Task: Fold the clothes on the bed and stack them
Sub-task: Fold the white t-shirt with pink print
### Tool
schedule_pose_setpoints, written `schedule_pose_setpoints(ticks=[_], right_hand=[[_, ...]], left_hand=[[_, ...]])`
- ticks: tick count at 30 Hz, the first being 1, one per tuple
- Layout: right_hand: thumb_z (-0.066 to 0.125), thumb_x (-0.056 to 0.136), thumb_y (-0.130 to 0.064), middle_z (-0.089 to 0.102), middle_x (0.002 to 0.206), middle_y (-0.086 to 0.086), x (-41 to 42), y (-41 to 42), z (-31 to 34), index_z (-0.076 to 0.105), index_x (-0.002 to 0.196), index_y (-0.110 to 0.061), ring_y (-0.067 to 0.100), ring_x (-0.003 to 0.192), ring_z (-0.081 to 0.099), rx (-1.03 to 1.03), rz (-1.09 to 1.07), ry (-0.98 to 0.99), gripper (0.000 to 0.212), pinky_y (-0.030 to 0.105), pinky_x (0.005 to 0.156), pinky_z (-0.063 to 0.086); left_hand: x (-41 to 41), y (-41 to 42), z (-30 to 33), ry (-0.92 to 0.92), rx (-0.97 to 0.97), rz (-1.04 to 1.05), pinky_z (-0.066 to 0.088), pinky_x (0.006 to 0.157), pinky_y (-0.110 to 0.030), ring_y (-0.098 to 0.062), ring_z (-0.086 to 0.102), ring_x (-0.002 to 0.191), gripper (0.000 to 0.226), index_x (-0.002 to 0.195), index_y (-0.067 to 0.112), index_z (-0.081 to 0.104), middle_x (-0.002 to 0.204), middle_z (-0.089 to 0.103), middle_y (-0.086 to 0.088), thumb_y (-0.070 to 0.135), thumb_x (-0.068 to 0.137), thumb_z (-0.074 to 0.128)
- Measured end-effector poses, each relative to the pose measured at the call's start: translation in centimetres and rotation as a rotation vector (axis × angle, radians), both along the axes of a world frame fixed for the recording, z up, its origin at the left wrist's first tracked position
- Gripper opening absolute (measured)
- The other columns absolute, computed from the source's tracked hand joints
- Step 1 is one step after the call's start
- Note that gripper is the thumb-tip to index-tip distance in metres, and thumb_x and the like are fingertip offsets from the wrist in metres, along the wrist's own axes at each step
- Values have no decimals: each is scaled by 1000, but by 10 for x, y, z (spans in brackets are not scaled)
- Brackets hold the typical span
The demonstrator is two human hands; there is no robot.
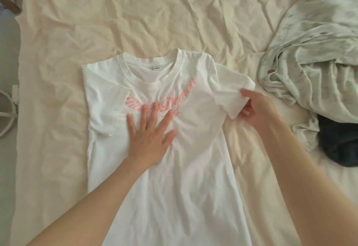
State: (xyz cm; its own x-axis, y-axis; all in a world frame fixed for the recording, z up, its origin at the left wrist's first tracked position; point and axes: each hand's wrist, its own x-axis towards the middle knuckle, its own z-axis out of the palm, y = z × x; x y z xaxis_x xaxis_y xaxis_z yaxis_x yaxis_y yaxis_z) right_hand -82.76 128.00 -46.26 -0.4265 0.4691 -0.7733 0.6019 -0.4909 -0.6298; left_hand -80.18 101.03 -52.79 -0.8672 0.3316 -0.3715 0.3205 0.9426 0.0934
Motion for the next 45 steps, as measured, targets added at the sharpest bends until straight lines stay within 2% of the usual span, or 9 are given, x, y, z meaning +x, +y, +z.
schedule_pose_setpoints(ticks=[5,10,14,20,24,30,34,38,45], right_hand=[[54,89,-14,48,75,0,-21,21,5,50,76,-15,16,73,46,360,19,163,13,31,68,41],[47,97,-32,71,81,2,3,11,-15,60,92,-11,14,70,71,13,-63,161,25,26,59,55],[46,98,-33,70,91,4,10,14,-21,62,99,-11,17,83,68,-160,-70,195,27,29,68,54],[54,92,-12,65,75,-4,-23,13,4,68,92,-14,10,67,60,97,39,442,15,23,59,48],[44,84,1,61,76,-3,-30,21,-9,68,97,-12,12,68,57,442,80,171,31,25,66,51],[52,89,-12,67,80,8,38,-5,-23,56,81,-14,17,64,67,229,77,-36,9,30,60,57],[61,85,-27,61,78,-7,114,-43,-15,53,77,-27,2,68,60,612,332,-49,11,11,62,42],[64,85,-29,52,84,-15,165,-66,-11,56,82,-29,-1,74,52,681,679,-82,9,9,62,35],[51,88,-18,54,71,-7,166,-68,-14,51,71,-20,4,61,48,589,487,-182,16,10,47,35]], left_hand=[[-2,4,-2,-29,-35,15,-13,106,-61,-26,-25,141,58,131,47,-31,142,-41,4,66,85,-1],[-4,5,-6,-53,-45,28,-16,106,-60,-25,-27,140,62,130,48,-31,139,-44,5,62,91,15],[-5,6,-6,-68,-73,21,-16,106,-60,-23,-33,137,56,121,52,-43,133,-53,8,70,78,-11],[-7,4,-8,-110,-61,22,-23,100,-58,-20,-37,134,58,121,54,-43,130,-56,12,68,74,-12],[-8,4,-9,-124,-59,24,-23,100,-57,-19,-38,133,58,121,55,-42,128,-56,13,67,81,-1],[-8,5,-7,-127,-48,29,-18,105,-59,-21,-33,137,61,127,52,-35,132,-52,11,64,89,11],[-10,7,-4,-147,-55,31,-17,106,-60,-22,-31,139,60,127,51,-34,148,-39,6,64,90,11],[-10,8,3,-159,-44,28,-16,106,-60,-23,-28,140,59,135,51,-25,152,-31,4,62,91,12],[-11,2,15,-125,-16,-22,-10,108,-61,-25,-20,143,55,146,45,-8,156,-21,2,52,96,14]])
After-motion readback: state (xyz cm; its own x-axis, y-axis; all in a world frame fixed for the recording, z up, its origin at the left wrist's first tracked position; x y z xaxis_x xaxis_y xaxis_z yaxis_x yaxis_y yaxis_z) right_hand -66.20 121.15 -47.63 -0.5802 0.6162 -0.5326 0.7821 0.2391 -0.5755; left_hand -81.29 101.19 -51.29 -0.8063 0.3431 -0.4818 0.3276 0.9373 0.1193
